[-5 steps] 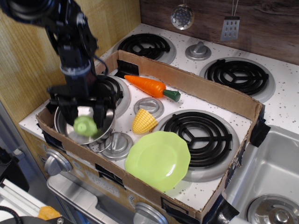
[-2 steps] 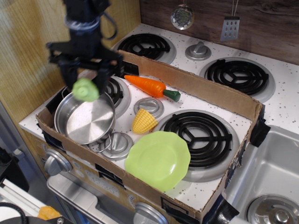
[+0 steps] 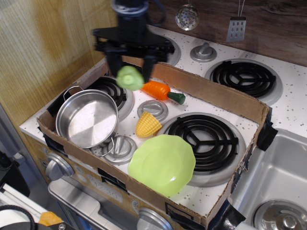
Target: Take broccoli out of pan
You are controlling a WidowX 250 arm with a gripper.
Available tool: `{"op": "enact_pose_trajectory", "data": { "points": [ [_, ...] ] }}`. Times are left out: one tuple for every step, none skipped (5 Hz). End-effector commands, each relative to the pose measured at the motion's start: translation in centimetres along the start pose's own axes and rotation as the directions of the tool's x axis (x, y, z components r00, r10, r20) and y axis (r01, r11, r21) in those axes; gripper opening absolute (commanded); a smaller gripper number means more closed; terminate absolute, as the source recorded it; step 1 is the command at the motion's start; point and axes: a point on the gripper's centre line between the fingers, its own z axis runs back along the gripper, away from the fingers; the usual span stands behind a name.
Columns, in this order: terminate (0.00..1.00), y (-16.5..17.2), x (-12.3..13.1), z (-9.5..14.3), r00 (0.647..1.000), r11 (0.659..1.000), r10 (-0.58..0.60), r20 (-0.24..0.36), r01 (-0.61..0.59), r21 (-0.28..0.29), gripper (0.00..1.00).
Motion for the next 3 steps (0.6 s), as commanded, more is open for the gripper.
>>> {"op": "enact_pose_trajectory", "data": {
  "points": [
    [0.00,-5.6,1.3,1.6,0.997,0.999,0.019,0.076,-0.015,-0.052,0.00],
    [0.00,-8.1,0.8,0.9,0.994,0.996,0.036,0.103,-0.028,-0.084,0.00],
    [0.00,-9.8,0.5,-0.9,0.987,0.991,0.061,0.147,-0.042,-0.130,0.00]
  ]
}}
